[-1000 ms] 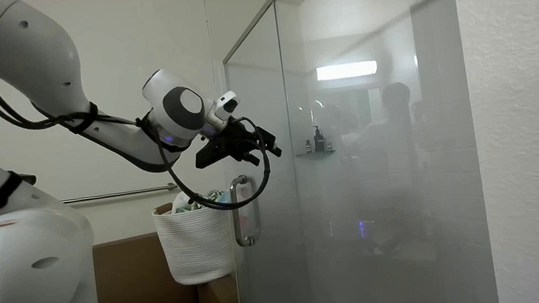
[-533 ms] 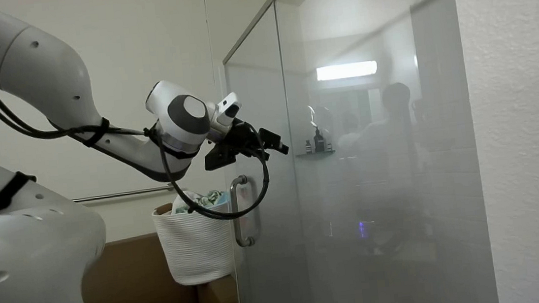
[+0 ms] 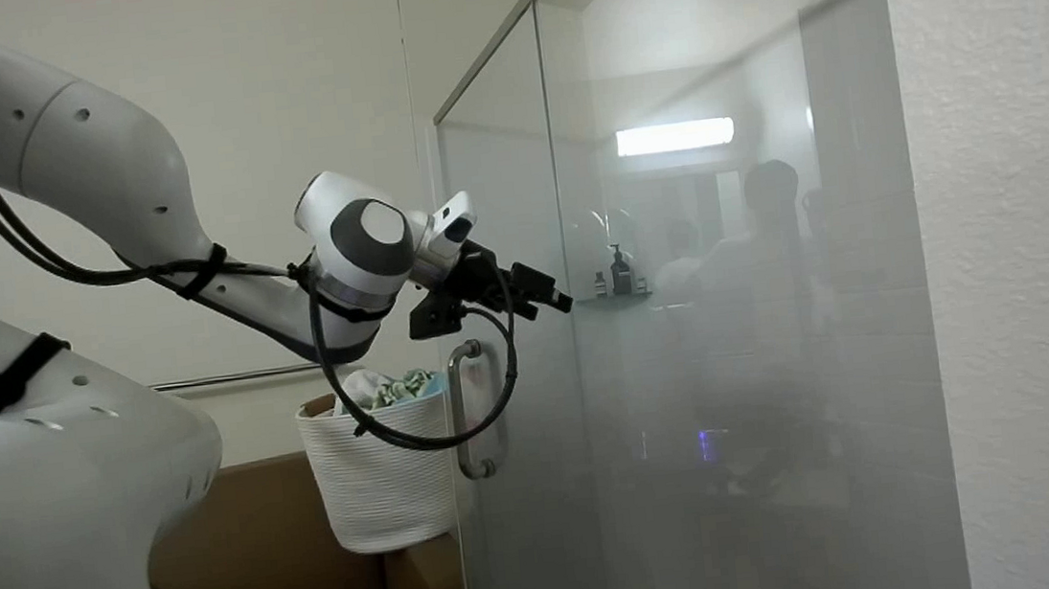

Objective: Close the shower door.

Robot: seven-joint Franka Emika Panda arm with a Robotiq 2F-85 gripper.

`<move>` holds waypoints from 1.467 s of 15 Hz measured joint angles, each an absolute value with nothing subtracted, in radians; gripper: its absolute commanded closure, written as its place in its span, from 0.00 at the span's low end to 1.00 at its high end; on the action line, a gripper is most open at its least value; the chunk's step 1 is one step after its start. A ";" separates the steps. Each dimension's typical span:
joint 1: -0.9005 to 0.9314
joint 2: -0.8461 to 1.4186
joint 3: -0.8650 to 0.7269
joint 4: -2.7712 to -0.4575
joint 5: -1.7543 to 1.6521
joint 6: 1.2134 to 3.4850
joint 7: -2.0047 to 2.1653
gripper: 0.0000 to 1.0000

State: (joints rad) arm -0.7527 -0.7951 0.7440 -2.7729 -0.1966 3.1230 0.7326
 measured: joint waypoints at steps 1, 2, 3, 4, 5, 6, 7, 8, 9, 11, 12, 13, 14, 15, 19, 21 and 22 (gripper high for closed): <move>-0.765 -0.795 0.762 -2.773 -0.171 3.123 0.733 0.00; -0.776 -0.795 0.779 -2.773 -0.150 3.123 0.732 0.00; -0.784 -0.795 0.791 -2.773 -0.135 3.122 0.732 0.00; -0.785 -0.795 0.799 -2.773 -0.120 3.122 0.731 0.00; -0.784 -0.795 0.801 -2.773 -0.113 3.122 0.731 0.00; -0.784 -0.796 0.801 -2.773 -0.111 3.122 0.731 0.00; -0.784 -0.796 0.801 -2.773 -0.111 3.122 0.731 0.00; -0.784 -0.796 0.801 -2.773 -0.110 3.122 0.731 0.00; -0.784 -0.796 0.801 -2.773 -0.110 3.122 0.731 0.00; -0.784 -0.796 0.802 -2.773 -0.103 3.122 0.731 0.00; -0.784 -0.796 0.806 -2.773 -0.092 3.122 0.731 0.00; -0.784 -0.796 0.812 -2.773 -0.082 3.122 0.731 0.00; -0.784 -0.796 0.818 -2.773 -0.074 3.123 0.731 0.00; -0.783 -0.796 0.824 -2.773 -0.069 3.124 0.731 0.00; -0.781 -0.795 0.845 -2.770 -0.058 3.148 0.731 0.00; -0.782 -0.795 0.858 -2.767 -0.045 3.164 0.731 0.00; -0.783 -0.795 0.866 -2.764 -0.040 3.170 0.731 0.00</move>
